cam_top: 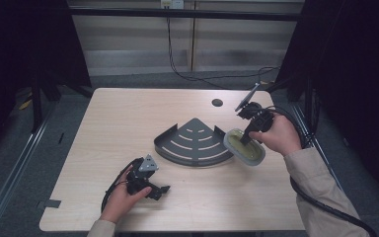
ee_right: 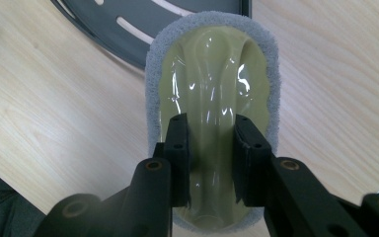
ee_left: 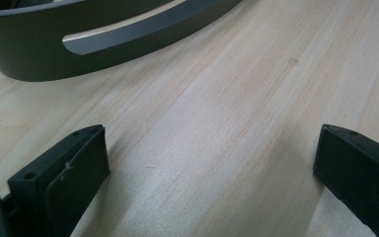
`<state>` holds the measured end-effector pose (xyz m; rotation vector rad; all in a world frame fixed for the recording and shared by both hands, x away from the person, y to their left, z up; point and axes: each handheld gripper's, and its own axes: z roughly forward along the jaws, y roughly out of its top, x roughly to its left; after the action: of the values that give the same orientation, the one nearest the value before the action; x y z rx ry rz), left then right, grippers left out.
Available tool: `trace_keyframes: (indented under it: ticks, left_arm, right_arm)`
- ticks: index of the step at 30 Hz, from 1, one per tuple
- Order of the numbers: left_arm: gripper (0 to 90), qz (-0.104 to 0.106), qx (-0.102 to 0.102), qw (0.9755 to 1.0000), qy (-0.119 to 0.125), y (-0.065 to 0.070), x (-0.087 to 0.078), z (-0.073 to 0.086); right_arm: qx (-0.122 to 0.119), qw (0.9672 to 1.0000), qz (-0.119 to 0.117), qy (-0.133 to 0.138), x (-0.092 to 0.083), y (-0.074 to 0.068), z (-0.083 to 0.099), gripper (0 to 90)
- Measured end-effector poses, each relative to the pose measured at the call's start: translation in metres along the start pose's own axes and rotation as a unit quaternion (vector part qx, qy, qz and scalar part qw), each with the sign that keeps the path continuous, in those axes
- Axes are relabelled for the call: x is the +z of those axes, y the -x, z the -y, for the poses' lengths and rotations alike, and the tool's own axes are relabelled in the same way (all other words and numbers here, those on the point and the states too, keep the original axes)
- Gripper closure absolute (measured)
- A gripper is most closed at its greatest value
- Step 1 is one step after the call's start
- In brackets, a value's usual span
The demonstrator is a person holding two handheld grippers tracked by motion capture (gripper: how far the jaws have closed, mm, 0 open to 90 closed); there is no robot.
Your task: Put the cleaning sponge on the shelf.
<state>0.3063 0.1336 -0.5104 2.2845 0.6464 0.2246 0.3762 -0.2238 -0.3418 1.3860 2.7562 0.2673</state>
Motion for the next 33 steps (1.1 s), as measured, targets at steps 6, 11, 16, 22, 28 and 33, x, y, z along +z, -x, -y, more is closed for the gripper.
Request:
trace_keyframes:
  ticks: [6,11,16,22,28,33]
  left_arm:
    - [0.0,0.0,0.0,1.0,0.001,0.0,0.0,0.0]
    - [0.0,0.0,0.0,1.0,0.0,0.0,0.0,0.0]
    - [0.0,0.0,0.0,1.0,0.0,0.0,0.0,0.0]
    - [0.0,0.003,0.001,1.0,-0.002,0.0,0.0,0.0]
    - [0.0,0.001,0.001,1.0,-0.002,0.0,0.0,0.0]
    - [0.0,0.003,0.001,1.0,-0.002,0.0,0.0,0.0]
  right_arm:
    - [0.005,0.9999,-0.006,0.009,0.0,0.002,-0.008,71.6]
    - [0.004,0.9999,-0.006,0.011,0.0,0.0,-0.015,71.6]
    - [0.004,0.9999,-0.001,0.012,-0.002,0.0,-0.022,71.6]
    - [0.008,0.9999,0.001,0.009,0.0,0.002,-0.028,71.6]
    - [0.01,0.9999,-0.004,0.011,0.004,0.006,-0.033,71.6]
    - [0.012,0.9999,0.0,0.012,0.002,0.007,-0.038,71.6]
